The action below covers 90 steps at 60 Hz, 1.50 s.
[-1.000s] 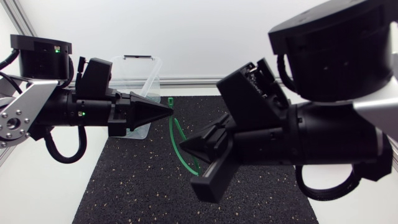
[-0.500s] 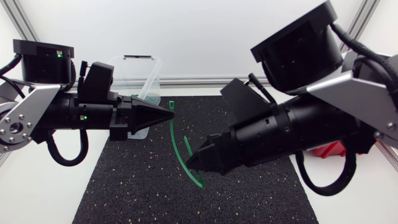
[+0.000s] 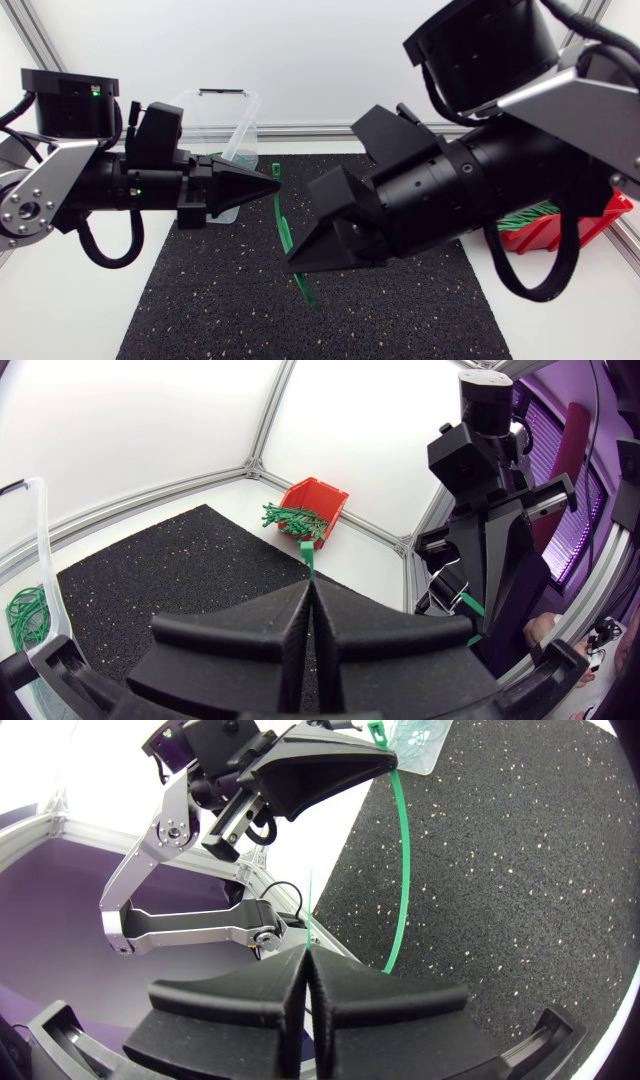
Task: Take a green cable tie from the red box, thread the tail through the head to close it, then place it in the transparent bin on the left.
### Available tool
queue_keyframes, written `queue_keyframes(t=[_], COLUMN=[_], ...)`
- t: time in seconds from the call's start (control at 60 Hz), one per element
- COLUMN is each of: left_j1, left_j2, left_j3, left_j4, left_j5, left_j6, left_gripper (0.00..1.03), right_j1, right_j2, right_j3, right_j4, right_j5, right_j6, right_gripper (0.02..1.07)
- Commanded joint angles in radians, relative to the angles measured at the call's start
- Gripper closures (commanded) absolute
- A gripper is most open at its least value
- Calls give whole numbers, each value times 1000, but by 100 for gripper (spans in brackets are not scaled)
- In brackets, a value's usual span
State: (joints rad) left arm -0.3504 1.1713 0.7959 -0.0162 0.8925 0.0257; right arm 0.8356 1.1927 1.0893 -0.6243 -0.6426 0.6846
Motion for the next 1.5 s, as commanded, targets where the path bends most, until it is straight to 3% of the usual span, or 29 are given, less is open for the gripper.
queue_keyframes(t=[0.0, 0.1, 0.367, 0.683, 0.933, 1.483], left_j1=[-5, -7, -5, 4, 4, 24], left_j2=[4, -18, -67, -68, -70, -62], left_j3=[-34, -50, -100, -112, -133, -181], left_j4=[24, 41, 88, 122, 151, 320], left_j5=[11, 11, 29, 69, 79, 132], left_j6=[-6, -10, -30, -59, -67, -190], left_gripper=[100, 100, 100, 100, 100, 100], right_j1=[-6, -13, -23, -87, -121, -158], right_j2=[30, 47, 107, 99, 93, 77], right_j3=[7, -22, -23, -89, -92, -109], right_j4=[18, 103, 153, 265, 284, 344], right_j5=[-12, -55, -186, -226, -272, -341], right_j6=[66, 155, 225, 371, 400, 506], right_gripper=[103, 103, 103, 102, 102, 102])
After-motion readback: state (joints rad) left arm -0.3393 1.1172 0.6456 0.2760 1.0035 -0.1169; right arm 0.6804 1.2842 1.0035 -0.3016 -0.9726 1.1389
